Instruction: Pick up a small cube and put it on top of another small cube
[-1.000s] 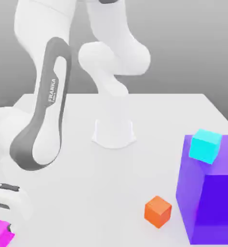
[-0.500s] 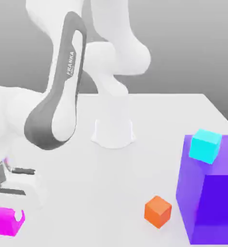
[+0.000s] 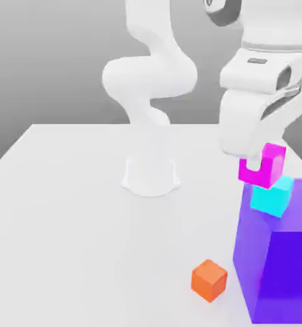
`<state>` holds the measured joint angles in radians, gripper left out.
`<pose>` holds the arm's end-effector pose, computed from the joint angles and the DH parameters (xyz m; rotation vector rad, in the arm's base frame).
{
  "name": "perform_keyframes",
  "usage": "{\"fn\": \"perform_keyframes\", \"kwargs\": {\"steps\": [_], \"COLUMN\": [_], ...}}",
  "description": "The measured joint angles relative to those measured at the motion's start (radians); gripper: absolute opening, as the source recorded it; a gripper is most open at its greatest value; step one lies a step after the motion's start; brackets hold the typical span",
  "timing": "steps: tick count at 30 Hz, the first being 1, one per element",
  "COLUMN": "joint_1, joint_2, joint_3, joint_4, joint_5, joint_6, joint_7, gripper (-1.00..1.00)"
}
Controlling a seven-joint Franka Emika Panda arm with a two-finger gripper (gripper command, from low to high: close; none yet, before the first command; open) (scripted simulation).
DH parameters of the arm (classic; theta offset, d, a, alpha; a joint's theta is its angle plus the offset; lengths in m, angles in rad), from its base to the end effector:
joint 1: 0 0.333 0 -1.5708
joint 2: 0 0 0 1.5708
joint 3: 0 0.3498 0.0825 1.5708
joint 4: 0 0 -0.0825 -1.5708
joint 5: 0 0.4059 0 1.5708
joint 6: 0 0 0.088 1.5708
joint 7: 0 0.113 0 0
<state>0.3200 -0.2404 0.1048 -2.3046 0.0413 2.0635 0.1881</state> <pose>0.4370 0.2022 0.4591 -3.1132 -0.3346 0.0080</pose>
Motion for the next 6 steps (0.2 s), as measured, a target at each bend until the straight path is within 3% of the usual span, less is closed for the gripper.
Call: {"fn": "perform_keyframes", "kwargs": {"steps": [2,3,6], "joint_1": [0.007,0.008,0.008], "joint_2": [0.017,0.031,0.031], "joint_3": [0.009,0.012,0.012], "joint_4": [-0.046,-0.070,-0.070], "joint_5": [-0.004,-0.005,-0.005], "joint_6": [0.064,0.101,0.101], "joint_7": [-0.002,-0.001,-0.001], "gripper": [-1.00,1.00,1.00]}}
